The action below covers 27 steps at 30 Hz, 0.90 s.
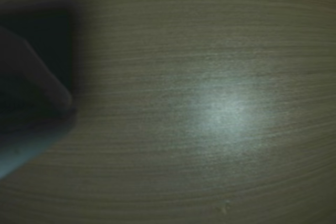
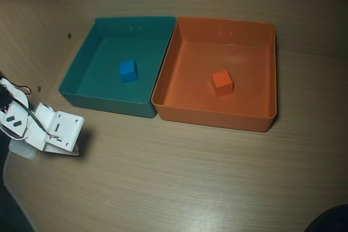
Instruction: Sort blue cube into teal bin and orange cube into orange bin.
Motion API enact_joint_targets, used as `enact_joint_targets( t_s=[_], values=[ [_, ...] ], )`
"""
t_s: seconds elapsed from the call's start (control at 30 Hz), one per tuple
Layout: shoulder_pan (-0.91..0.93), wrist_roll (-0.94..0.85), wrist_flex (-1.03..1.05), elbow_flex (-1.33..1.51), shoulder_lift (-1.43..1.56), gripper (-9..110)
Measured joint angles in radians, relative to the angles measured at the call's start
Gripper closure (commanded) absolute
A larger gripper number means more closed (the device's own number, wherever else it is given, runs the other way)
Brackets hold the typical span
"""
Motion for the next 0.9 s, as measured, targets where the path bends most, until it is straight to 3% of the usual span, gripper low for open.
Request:
enact_joint_targets(
  t_s=[0.27, 0.63, 0.9],
  values=[
    [0.003, 0.000, 0.041, 0.095, 0.209, 107],
    [-0.005, 0.000, 0.360, 0.095, 0.216, 107],
    [-0.005, -0.012, 0.380, 0.095, 0.218, 107]
  ],
)
